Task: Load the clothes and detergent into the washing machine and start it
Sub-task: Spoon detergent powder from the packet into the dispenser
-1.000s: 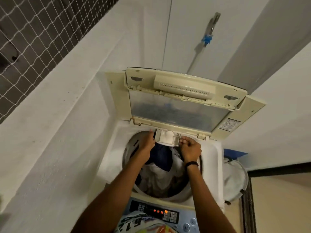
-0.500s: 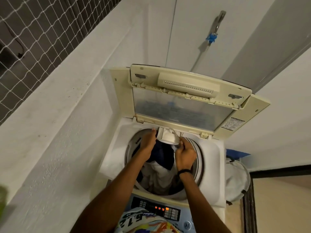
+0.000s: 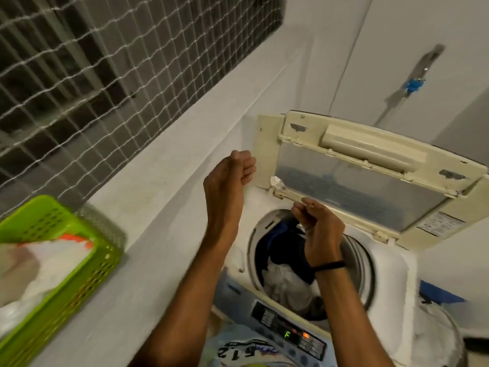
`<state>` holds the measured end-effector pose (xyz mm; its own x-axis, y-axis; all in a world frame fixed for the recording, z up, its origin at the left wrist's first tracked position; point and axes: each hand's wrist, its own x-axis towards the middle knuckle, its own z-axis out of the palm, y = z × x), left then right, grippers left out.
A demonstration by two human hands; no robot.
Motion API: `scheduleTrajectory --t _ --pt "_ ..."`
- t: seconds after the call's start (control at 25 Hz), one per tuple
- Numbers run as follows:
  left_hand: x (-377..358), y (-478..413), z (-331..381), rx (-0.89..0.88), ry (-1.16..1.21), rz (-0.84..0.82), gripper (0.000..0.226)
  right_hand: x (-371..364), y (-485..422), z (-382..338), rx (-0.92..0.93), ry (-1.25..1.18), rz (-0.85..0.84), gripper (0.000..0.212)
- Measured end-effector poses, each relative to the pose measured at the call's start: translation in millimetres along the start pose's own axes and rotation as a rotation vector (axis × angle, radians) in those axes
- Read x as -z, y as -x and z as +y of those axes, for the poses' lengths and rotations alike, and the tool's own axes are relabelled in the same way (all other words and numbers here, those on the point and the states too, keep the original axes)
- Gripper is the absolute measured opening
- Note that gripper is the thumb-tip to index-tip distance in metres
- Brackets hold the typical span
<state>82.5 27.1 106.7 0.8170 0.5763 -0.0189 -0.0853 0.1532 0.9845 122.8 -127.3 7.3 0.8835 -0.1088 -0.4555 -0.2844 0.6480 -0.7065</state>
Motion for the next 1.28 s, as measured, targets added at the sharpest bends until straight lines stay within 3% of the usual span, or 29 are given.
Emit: scheduleTrajectory --t 0.2,0.36,0.44,0.6,0.68,0.8,0.96,1.12,1.28 --pt "93.2 35.8 79.5 -0.213 -0.042 0.226 0.037 -90.0 83.2 4.6 -0.122 0.185 -0.417 0.018" --pt "182.3 67.7 110.4 -0.302 -0.061 0.518 0.036 -160.2 147.6 33.3 -0.101 0.406 -0.820 0.020" --pt "221.5 83.6 115.6 -0.318 -0.038 0.647 0.035 -192.6 174.0 54.9 -0.003 0.634 -0.983 0.020" --pt "269.1 100.9 111.9 -0.267 -0.036 0.817 0.039 -240.9 207.6 107.7 0.428 1.283 -1.208 0.020" --pt "279.4 103.2 107.1 -0.235 -0.026 0.845 0.039 -252.4 215.6 127.7 0.484 1.421 -1.246 0.026" --pt "286.9 104.5 101.5 -0.218 -0.022 0.860 0.039 -255.1 221.9 145.5 0.410 1.524 -1.329 0.021" --pt "285.6 104.1 98.1 -0.220 -0.016 0.853 0.038 -250.5 223.0 144.5 0.565 1.710 -1.383 0.021" --pt "272.3 103.6 97.6 -0.235 0.013 0.821 0.037 -243.0 220.7 131.6 0.650 1.723 -1.426 0.029" --pt "250.6 102.0 102.4 -0.284 0.058 0.769 0.036 -231.8 209.9 91.9 0.767 1.482 -1.342 0.029"
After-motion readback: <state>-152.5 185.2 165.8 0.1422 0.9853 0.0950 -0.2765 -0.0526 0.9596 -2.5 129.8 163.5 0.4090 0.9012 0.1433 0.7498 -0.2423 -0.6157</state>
